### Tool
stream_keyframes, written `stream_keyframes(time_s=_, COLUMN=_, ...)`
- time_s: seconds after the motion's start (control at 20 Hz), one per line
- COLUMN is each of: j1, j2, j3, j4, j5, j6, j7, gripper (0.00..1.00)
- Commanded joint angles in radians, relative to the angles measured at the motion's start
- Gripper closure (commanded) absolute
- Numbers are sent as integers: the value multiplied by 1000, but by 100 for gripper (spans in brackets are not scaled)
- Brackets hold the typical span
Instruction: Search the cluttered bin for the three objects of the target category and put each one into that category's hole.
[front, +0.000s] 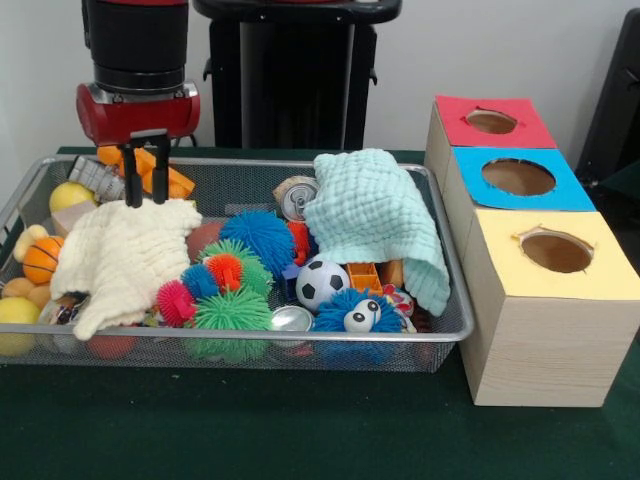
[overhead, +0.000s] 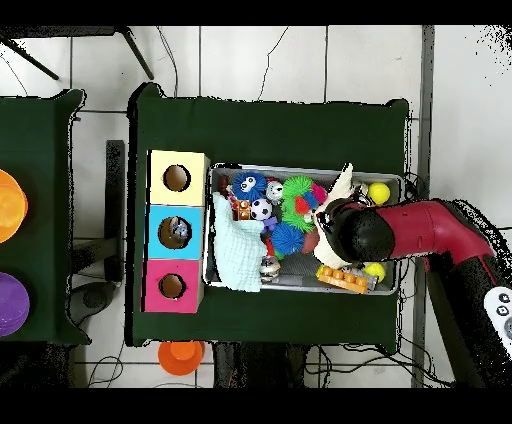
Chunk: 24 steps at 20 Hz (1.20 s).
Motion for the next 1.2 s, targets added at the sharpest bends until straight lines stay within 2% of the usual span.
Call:
stream_keyframes(time_s=0.05, j1=-9, j2=47, j3=56, j4=-45, j5=-37, j6=137, j7=-388, gripper=0)
stream_keyframes(time_s=0.15, j1=-38, j2=56, j3=85, j4=-39, j5=-13, j6=145, j7=-436, gripper=0)
stream_keyframes(time_s=0.4, j1=-53, j2=65, j3=115, j4=-43, j5=15, j6=173, j7=-457, gripper=0)
stream_keyframes(time_s=0.45, j1=-60, j2=69, j3=123, j4=-41, j5=22, j6=184, j7=-464, gripper=100)
stream_keyframes(time_s=0.75, j1=-59, j2=77, j3=127, j4=-53, j5=28, j6=197, j7=-478, gripper=100)
stream_keyframes(time_s=0.9, j1=-41, j2=75, j3=107, j4=-75, j5=0, j6=191, j7=-470, gripper=100)
stream_keyframes(time_s=1.2, j1=-36, j2=76, j3=104, j4=-75, j5=-4, j6=185, j7=-470, gripper=100)
